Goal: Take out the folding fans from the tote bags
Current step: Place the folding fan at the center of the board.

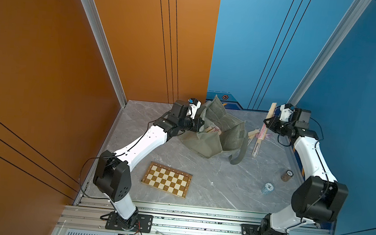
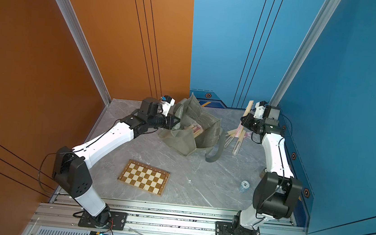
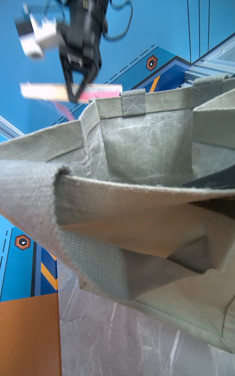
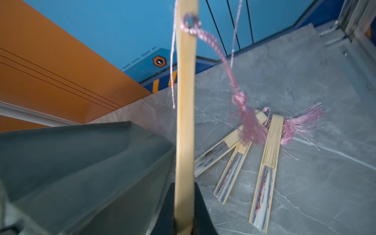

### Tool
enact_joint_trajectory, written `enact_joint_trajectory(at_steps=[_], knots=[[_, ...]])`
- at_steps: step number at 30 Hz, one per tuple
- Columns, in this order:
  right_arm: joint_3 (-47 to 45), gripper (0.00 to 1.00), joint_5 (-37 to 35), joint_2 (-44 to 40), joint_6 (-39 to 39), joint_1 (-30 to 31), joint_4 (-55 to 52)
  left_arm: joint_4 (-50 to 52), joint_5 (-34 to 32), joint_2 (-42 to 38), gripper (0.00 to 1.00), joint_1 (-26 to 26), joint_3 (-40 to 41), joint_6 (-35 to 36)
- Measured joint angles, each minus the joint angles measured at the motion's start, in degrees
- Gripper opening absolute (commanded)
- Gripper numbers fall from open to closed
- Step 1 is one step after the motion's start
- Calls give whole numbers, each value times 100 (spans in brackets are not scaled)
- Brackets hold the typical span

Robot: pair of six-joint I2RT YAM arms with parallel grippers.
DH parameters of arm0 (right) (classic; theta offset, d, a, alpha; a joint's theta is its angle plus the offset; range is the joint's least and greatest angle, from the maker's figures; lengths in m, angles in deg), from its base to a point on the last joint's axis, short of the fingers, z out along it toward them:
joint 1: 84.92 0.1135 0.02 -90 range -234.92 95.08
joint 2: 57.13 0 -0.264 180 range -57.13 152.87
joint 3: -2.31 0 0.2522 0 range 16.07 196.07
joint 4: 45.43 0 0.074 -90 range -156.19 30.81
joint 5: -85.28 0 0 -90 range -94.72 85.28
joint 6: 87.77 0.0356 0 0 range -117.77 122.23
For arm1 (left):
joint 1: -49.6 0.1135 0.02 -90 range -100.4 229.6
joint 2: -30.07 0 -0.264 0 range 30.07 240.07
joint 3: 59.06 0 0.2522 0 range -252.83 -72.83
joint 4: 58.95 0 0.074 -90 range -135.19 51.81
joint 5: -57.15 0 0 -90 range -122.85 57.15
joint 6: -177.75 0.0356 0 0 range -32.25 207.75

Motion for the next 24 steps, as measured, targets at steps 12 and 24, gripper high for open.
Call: enact_joint_trajectory(at_steps=[12,24], knots=[[651,10,-918,2116,85,229,-782,68,-479,-260,0,-474,247,0],[975,48,-1191,2540,0,350,-1298,-15,-1211,-437,0,-765,531,142]])
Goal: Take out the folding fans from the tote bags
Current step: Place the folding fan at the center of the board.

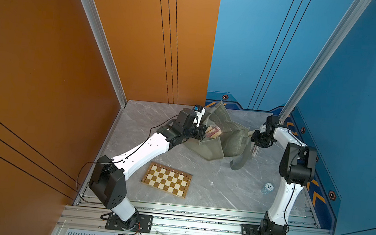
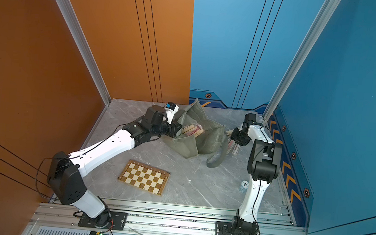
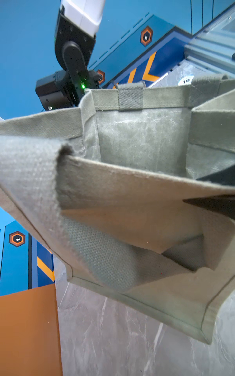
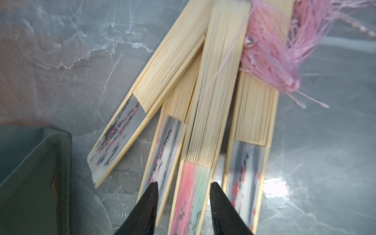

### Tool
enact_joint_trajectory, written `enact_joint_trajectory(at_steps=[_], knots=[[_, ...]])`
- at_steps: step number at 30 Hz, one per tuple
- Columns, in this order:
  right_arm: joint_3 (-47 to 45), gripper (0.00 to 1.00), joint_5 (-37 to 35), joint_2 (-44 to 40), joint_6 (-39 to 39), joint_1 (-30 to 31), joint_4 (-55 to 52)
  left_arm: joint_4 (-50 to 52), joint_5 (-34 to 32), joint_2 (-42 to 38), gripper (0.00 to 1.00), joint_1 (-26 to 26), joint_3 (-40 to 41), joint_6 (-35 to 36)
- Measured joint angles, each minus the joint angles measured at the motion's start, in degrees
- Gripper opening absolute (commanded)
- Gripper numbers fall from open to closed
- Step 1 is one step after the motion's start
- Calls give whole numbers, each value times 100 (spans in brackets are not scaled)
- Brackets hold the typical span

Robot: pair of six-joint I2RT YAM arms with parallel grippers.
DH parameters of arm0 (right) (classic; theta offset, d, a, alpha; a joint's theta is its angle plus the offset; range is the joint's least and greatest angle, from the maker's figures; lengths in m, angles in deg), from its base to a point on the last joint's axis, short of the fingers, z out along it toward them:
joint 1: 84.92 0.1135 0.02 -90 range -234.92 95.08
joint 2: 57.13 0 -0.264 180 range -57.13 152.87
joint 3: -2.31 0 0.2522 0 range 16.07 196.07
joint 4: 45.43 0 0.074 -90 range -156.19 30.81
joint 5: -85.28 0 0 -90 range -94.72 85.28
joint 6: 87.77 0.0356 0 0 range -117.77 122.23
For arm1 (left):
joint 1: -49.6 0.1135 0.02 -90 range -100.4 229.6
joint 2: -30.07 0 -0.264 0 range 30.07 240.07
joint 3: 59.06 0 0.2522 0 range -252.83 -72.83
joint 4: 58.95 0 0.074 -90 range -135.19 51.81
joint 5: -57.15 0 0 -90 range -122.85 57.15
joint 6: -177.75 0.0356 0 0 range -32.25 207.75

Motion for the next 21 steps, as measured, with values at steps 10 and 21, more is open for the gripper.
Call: enact_joint_trajectory(at_steps=[10,21], knots=[[-236,53,1130,-2079,-428,-297,-48,-306,-573,-166,0,-74,256,426],[-442,47,3014,-2634,-428,24,155,-267,-879,-334,0,846,28,916]])
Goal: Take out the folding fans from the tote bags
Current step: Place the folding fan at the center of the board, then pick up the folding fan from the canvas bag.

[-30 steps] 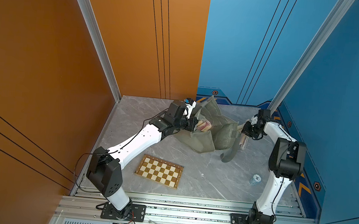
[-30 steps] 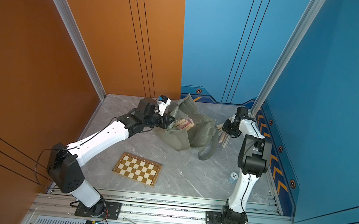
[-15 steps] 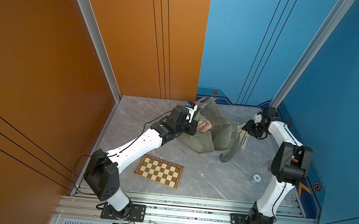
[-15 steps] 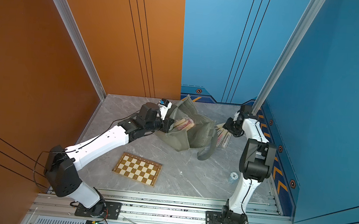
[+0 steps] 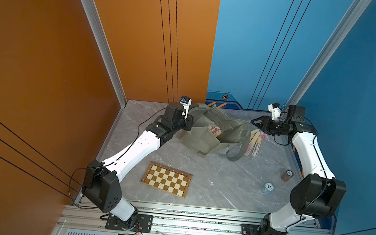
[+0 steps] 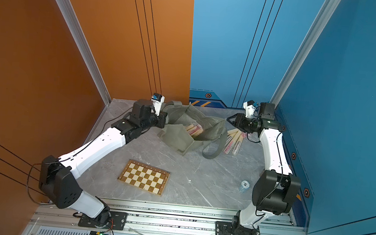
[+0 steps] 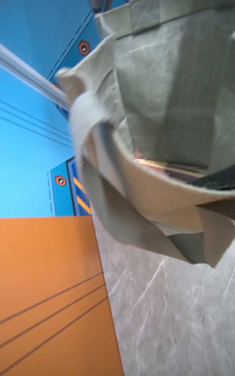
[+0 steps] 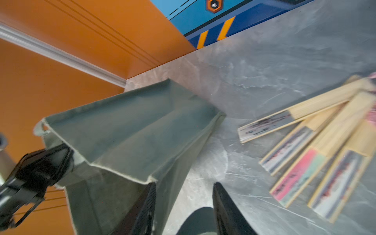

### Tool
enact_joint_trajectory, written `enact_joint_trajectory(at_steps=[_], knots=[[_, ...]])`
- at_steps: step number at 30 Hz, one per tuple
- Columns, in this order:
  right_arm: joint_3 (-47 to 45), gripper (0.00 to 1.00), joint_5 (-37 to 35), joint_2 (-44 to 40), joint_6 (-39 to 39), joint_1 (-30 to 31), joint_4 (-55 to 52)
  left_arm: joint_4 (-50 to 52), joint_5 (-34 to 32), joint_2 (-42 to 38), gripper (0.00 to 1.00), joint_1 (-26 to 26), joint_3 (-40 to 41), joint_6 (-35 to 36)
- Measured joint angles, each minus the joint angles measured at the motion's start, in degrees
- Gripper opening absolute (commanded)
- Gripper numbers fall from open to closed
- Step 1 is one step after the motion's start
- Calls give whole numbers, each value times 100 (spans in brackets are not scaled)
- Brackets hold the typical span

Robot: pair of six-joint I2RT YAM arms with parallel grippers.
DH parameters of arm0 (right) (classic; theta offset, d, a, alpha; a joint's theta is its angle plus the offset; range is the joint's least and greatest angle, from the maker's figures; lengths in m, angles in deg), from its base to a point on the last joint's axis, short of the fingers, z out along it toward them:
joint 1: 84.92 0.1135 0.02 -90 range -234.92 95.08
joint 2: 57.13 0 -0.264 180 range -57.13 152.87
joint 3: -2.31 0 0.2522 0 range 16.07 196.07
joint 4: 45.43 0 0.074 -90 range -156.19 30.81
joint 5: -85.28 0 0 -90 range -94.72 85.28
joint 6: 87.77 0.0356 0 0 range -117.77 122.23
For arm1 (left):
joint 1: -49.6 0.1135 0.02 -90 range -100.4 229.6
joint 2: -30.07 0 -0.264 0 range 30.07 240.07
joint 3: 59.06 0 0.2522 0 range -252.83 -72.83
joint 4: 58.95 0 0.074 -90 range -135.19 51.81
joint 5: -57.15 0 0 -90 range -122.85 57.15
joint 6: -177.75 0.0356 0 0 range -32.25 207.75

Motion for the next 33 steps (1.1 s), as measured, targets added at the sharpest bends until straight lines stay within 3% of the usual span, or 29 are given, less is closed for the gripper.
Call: enact_joint_trajectory(at_steps=[6,12,17,23,33], knots=[[101,47,522,-258,195,734,509,-225,343,63,0,116,-166,-55],[938,47,890,-225,321,1335,717,-627,710,223,0,415,-264,-249],[1086,43,918,-208,-66,1908,590,-649,1156,688,0,509,-758,-367],[831,42,356,-212,-1169,2542,48,-588,1768,1163,0,511,-1447,-551],[240,41,-1360,-212,-2393,2929,-573,-417,2712,1449,0,588,-1869,-964]])
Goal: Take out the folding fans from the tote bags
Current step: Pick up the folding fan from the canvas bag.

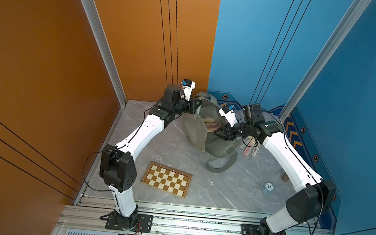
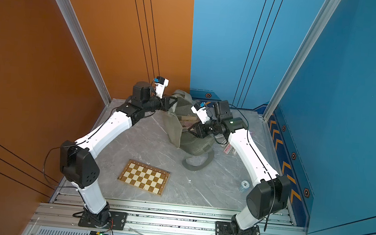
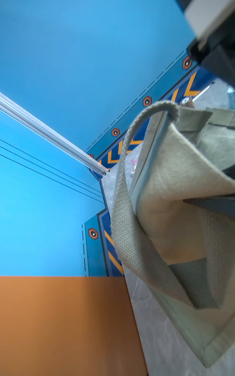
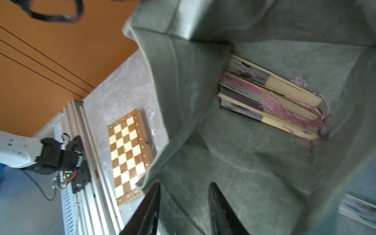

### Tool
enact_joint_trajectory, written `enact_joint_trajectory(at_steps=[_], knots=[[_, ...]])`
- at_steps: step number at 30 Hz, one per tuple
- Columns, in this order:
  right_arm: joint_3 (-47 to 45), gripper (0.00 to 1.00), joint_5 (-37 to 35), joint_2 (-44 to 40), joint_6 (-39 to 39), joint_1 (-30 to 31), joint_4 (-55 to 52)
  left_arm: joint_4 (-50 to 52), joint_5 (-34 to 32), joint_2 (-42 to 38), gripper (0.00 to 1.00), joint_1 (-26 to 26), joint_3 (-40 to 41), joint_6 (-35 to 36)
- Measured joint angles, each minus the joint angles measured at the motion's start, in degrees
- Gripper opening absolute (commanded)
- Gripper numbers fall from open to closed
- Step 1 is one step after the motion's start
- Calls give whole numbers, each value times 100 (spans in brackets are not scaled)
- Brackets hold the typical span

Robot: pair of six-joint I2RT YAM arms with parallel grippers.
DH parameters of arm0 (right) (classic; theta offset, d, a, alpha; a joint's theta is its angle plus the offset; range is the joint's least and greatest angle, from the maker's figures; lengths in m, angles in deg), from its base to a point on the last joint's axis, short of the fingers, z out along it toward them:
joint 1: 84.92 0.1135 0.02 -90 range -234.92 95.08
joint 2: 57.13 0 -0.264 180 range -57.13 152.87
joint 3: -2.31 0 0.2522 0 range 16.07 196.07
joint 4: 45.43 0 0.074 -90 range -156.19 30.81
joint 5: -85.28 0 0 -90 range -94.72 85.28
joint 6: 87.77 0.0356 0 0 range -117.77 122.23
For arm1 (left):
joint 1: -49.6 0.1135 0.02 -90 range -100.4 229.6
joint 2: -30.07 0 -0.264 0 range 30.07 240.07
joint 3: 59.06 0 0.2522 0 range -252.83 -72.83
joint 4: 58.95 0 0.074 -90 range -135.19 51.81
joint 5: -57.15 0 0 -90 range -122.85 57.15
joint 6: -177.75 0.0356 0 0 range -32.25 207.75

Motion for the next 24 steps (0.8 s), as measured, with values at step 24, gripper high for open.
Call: enact_joint_trajectory(at_steps=[24], knots=[[-640,47,-2841,693,-721,623,271,-485,1200,304,0,59,-37,-787]])
